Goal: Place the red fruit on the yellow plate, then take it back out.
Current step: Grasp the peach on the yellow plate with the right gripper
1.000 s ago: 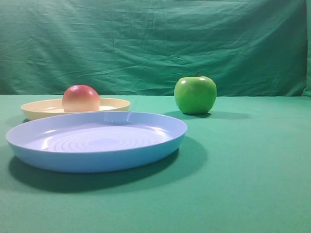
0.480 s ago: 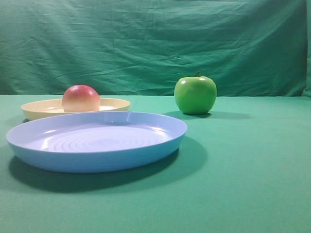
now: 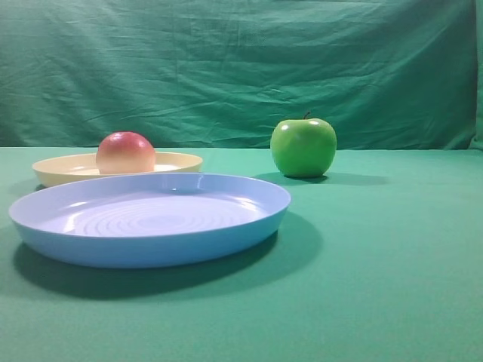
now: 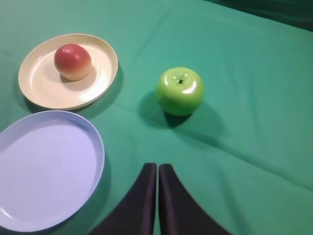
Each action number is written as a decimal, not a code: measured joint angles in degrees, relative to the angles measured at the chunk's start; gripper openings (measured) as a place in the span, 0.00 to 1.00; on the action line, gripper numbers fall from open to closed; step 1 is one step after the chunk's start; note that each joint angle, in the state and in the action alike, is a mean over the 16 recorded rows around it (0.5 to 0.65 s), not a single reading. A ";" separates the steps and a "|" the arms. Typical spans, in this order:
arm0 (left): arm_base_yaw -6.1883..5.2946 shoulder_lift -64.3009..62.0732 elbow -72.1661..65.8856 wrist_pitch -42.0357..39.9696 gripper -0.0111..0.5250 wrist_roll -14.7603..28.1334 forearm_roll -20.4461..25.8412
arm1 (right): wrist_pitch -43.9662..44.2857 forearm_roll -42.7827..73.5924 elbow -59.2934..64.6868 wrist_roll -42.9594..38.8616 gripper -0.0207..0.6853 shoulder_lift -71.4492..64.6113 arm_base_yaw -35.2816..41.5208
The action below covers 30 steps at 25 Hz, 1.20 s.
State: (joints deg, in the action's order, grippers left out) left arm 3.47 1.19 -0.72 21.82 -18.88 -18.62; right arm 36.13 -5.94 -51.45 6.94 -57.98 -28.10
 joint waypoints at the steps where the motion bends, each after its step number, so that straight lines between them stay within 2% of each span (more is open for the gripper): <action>1: 0.00 0.00 0.00 0.00 0.02 0.00 0.00 | -0.28 -0.75 -0.60 0.30 0.03 -1.28 -0.24; 11: 0.00 0.00 0.00 0.00 0.02 0.00 0.00 | -6.55 -9.92 -3.64 3.87 0.03 -11.32 -0.72; 16: 0.00 0.00 0.00 0.00 0.02 0.00 0.00 | -6.78 -13.83 -7.91 7.54 0.03 -18.25 -0.78; 30: 0.00 0.00 0.00 0.00 0.02 0.00 0.00 | 0.34 -17.67 -38.07 24.92 0.04 -46.57 -6.09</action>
State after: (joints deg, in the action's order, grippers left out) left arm 3.47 1.19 -0.72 21.82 -18.88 -18.62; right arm 36.47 -23.62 -89.52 31.87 -104.54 -34.19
